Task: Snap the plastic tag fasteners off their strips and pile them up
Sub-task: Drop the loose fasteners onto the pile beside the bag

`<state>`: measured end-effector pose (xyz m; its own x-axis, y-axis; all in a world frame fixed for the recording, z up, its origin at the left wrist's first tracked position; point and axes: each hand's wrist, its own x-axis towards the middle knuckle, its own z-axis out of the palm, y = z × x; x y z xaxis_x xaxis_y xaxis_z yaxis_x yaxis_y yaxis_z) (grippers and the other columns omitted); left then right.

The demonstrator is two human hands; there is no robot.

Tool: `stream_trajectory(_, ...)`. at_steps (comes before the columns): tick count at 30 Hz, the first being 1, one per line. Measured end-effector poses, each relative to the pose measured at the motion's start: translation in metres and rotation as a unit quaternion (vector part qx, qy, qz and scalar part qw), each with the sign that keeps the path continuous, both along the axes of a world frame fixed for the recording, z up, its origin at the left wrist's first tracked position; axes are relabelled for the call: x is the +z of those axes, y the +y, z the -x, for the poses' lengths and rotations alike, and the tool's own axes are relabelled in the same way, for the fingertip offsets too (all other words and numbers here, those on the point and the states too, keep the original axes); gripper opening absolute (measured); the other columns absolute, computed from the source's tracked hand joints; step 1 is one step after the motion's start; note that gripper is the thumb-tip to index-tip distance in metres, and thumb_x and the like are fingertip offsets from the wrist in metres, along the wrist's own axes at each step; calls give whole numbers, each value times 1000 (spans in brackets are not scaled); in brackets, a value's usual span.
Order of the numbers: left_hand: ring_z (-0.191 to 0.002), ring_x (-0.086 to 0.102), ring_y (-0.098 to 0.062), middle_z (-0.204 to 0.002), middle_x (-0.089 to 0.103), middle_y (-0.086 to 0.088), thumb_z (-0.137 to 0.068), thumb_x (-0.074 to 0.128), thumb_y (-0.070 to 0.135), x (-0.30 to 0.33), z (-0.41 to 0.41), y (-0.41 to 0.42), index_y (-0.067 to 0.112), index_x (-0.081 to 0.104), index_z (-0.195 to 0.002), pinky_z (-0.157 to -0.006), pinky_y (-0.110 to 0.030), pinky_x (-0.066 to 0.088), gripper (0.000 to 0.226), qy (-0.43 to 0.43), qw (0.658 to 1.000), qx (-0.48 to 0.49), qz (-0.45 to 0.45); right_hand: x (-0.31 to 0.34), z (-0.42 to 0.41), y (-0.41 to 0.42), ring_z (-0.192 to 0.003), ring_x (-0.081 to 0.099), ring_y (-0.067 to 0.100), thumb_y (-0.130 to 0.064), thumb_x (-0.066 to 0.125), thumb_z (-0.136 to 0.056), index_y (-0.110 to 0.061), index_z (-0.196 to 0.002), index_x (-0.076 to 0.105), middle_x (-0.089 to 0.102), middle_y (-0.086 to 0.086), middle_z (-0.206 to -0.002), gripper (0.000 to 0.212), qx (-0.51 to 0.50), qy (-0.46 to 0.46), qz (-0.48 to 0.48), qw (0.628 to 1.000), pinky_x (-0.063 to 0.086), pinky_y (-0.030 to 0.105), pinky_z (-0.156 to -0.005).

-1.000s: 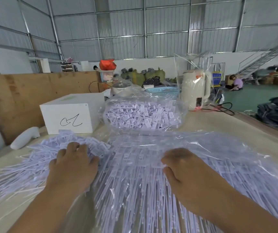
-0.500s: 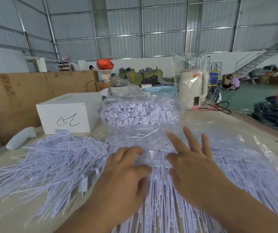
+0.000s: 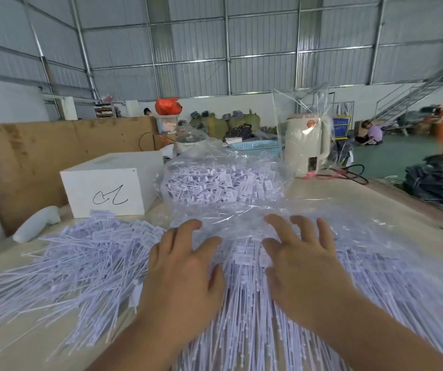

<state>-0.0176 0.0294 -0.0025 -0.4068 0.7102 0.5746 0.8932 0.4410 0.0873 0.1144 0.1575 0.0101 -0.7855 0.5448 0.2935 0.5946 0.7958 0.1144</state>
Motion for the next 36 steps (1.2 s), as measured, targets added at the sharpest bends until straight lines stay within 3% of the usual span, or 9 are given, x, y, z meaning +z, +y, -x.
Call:
stream_trajectory(2,-116,50,-33,-127,55,-10,-79,55,36,6,-2,2,21,72,-108,-91,-50,46,37,24,1000,13,-3,5,-1,-2,-125,28,28,-31,45,-92,-24,-122,55,27,1,-137,32,14,71,-17,997,24,43,-106)
stream_trajectory(4,-113,50,-31,-123,56,-8,-80,52,42,9,-5,5,23,75,-94,-89,-48,44,33,60,997,27,36,11,-3,-5,-106,42,24,-30,48,-91,-26,-109,62,41,-1,-114,24,33,112,-18,993,32,38,-89)
stream_trajectory(9,-121,32,-22,-132,39,4,-89,40,46,14,-10,18,24,70,-104,-99,-40,21,39,48,986,77,140,14,-9,-8,-72,51,21,-37,41,-96,-26,-82,44,43,-8,-73,18,40,64,84,994,40,29,-63)
stream_trajectory(12,-106,49,-24,-118,55,1,-83,46,33,21,-12,19,21,74,-84,-88,-42,33,30,64,991,45,111,10,-11,6,-86,51,19,-39,38,-97,-25,-94,44,41,-6,-84,15,34,81,95,992,42,29,-67)
stream_trajectory(15,-81,59,-24,-95,65,0,-74,48,30,16,-14,15,20,67,-56,-71,-42,44,28,61,998,-25,24,3,-9,23,-111,44,20,-35,41,-96,-22,-104,48,42,-2,-106,17,32,107,82,990,46,32,-86)
stream_trajectory(20,-76,59,-21,-93,63,3,-77,43,32,4,-13,13,22,62,-53,-69,-40,43,32,63,997,-45,7,-11,-3,37,-137,29,24,-37,36,-99,-20,-139,42,40,2,-147,44,11,42,89,995,23,35,-115)
stream_trajectory(27,-99,42,1,-105,43,23,-76,12,65,-4,-8,13,33,60,-75,-90,-31,27,58,-94,995,-35,18,2,-6,24,-116,53,14,-27,45,-97,-26,-129,50,59,-6,-124,33,39,138,65,988,37,23,-100)
stream_trajectory(32,-109,39,3,-112,35,26,-84,31,67,-3,-7,10,44,54,-108,-88,-27,23,40,-114,992,-48,-7,16,-10,5,-116,55,14,-19,55,-90,-28,-124,58,61,-8,-124,36,74,170,14,983,43,23,-96)
stream_trajectory(36,-101,33,5,-114,28,29,-79,33,70,-2,-9,10,44,39,-120,-80,-24,26,49,-149,986,-56,-40,22,-18,-4,-88,67,23,-12,76,-73,-21,-98,70,70,-3,-94,27,158,193,18,968,59,38,-74)
